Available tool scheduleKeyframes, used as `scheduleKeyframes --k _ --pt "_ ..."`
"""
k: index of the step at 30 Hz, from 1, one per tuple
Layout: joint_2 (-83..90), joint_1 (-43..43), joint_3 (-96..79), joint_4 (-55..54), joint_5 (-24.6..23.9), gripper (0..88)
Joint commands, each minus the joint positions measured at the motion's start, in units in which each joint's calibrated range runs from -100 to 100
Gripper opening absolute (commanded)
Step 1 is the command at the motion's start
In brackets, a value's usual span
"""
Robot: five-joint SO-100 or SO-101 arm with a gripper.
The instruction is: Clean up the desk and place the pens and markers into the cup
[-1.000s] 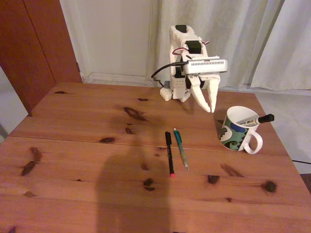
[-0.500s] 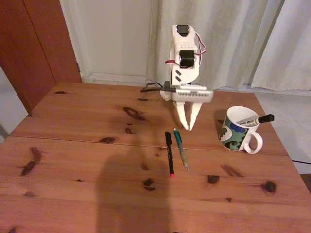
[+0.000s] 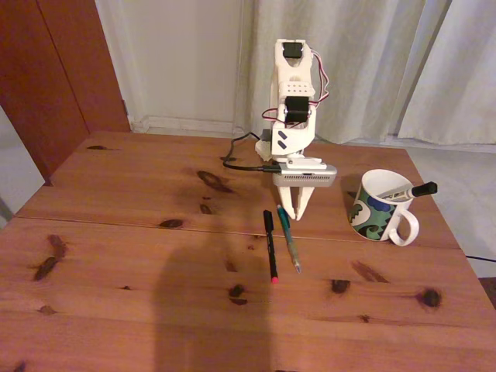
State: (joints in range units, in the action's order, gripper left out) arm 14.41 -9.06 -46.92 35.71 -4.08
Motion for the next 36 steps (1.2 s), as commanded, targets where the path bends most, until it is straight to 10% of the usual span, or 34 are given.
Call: scheduleKeyframes --k 1,16,26,36 --pt "0.12 0.33 2.02 -0.66 0.04 0.5" --pt "0.12 4.43 -2.49 0.55 -0.37 0.5" --pt "-0.05 4.35 10.94 27.82 -0.95 0.5" --pt "-2.28 4.76 12.66 28.42 -0.95 0.5"
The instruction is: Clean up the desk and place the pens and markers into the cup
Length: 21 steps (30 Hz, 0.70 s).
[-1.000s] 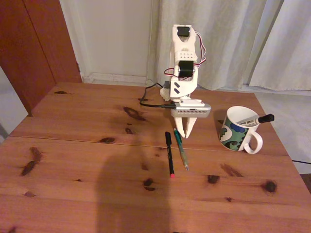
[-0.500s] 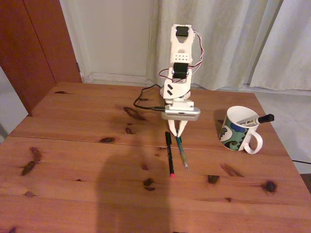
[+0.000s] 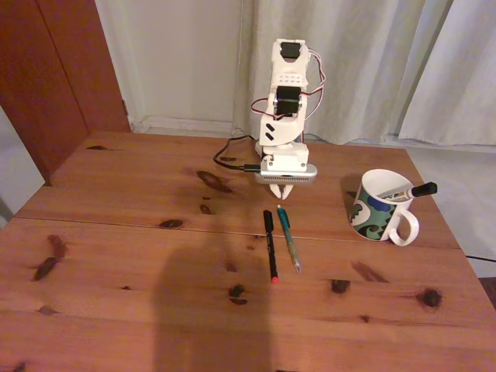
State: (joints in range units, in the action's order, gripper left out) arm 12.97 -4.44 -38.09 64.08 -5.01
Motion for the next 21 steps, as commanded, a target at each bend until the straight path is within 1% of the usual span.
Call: scheduleKeyframes --k 1,7,10,18,21 --pt "-1.67 -0.03 4.55 -0.98 -0.23 0.5" --pt "-6.80 -0.27 5.99 -8.90 -0.49 0.5" --pt "-8.37 -0.35 5.81 -11.05 -0.49 0.5" --pt "-9.61 -3.24 5.18 -11.22 -0.60 0.5" --pt "-9.53 -4.45 5.36 -11.22 -1.96 1.5"
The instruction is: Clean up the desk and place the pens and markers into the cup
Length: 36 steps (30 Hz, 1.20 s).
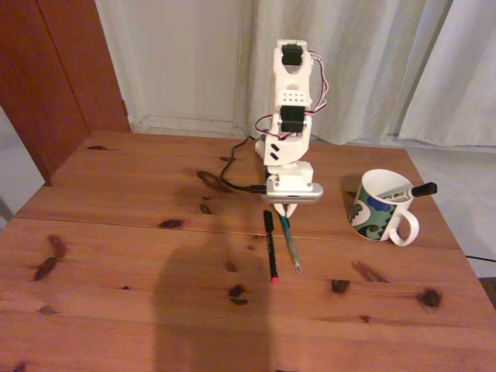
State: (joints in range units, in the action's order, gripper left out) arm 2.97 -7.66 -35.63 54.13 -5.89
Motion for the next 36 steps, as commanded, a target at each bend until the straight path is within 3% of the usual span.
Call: scheduleKeyframes --k 1,7,36 --pt "0.47 -1.62 3.16 -1.27 -1.34 3.0" --pt "0.14 -1.87 3.62 -1.35 -1.13 10.9" --pt "-6.90 -1.46 2.71 -5.14 -1.03 10.1"
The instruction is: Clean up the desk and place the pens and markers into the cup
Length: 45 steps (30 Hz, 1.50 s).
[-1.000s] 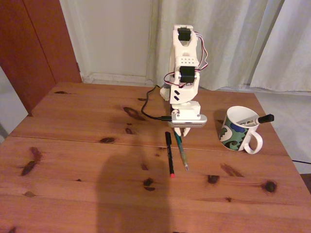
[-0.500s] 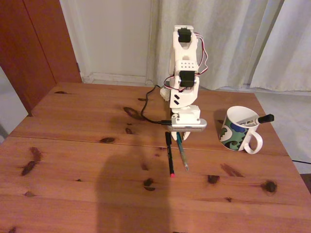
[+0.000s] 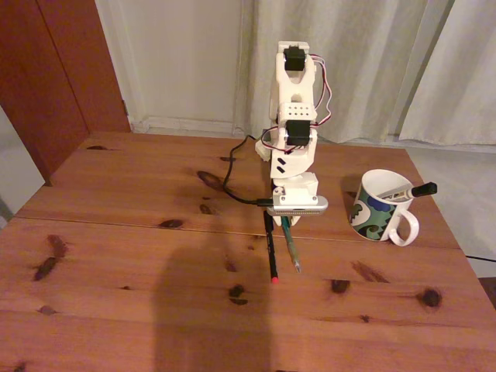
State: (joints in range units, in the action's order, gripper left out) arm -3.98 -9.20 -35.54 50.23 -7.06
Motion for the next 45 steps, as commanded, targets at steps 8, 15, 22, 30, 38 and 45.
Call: scheduleKeyframes --k 8,15,22,30,38,45 --pt "0.55 0.32 2.54 -1.15 0.14 0.9" --pt "2.62 1.28 2.99 -1.24 -0.22 0.8" --pt "20.41 1.60 2.54 -1.24 -0.54 0.8" --pt "34.23 0.80 2.54 -10.19 -9.34 0.8" --pt "40.85 -3.78 -1.61 -22.83 -15.83 0.7" --pt "51.02 -8.77 -17.93 -35.05 -16.67 0.7"
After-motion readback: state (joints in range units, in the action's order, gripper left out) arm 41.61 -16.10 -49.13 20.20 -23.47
